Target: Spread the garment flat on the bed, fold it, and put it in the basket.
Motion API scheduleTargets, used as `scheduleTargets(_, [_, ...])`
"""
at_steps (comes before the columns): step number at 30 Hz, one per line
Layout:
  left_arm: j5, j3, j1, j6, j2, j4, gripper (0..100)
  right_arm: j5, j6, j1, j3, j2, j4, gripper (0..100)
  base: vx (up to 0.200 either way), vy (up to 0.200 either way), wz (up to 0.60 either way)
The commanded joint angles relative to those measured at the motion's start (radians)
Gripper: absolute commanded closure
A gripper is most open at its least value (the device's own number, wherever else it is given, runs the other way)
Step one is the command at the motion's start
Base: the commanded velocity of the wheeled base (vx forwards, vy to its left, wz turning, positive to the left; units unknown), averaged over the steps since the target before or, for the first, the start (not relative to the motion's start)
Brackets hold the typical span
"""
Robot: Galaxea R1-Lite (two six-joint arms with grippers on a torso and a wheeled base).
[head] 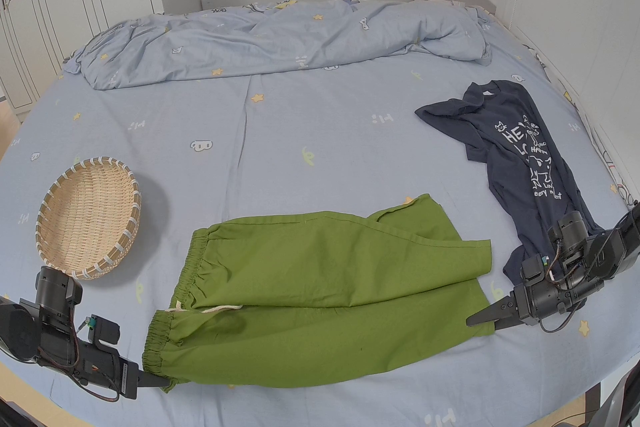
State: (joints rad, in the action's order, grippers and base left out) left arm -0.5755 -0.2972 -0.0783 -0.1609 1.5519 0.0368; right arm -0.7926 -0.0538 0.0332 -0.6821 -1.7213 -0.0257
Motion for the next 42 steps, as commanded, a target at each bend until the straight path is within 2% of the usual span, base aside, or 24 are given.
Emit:
scheduleTargets(1, [-0.001, 0.0, -0.001, 0.0, 0.005, 0.0, 100, -0.004, -0.001, -0.003, -0.019, -0.04, 0.001, 0, 0.0, 0.0, 0.0])
scheduleTargets(6, [-0.001, 0.0, -0.001, 0.0, 0.005, 0.0, 100, -0.027, -0.003, -0.001, -0.016, -0.049, 0.023, 0, 0.0, 0.0, 0.0])
scheduleTargets(10, [-0.001, 0.0, -0.001, 0.0, 0.005, 0.0, 100, -0.082, -0.003, -0.006, -0.011, -0.046, 0.033, 0, 0.0, 0.0, 0.0])
scheduleTargets(15, [-0.001, -0.002, -0.005, 0.0, 0.005, 0.003, 100, -0.088, 0.002, -0.024, -0.01, -0.05, 0.033, 0, 0.0, 0.0, 0.0])
scheduleTargets(16, [-0.001, 0.0, -0.011, 0.001, 0.005, 0.014, 100, -0.089, 0.006, -0.05, -0.008, -0.063, 0.033, 0, 0.0, 0.0, 0.0])
scheduleTargets(17, [-0.001, 0.0, -0.011, 0.001, 0.005, 0.014, 100, -0.089, 0.006, -0.05, -0.008, -0.063, 0.033, 100, 0.0, 0.0, 0.0])
scheduleTargets(23, [-0.001, 0.0, -0.012, 0.001, 0.01, 0.015, 100, -0.089, 0.022, -0.095, -0.008, -0.092, 0.033, 100, 0.0, 0.0, 0.0])
scheduleTargets(35, [-0.001, 0.0, -0.024, 0.0, 0.01, 0.014, 100, -0.088, 0.025, -0.088, 0.016, -0.09, 0.038, 100, 0.0, 0.0, 0.0])
scheduleTargets(42, [-0.014, 0.007, -0.081, -0.009, 0.007, 0.002, 100, -0.073, 0.025, -0.081, 0.104, 0.045, 0.026, 100, 0.0, 0.0, 0.0])
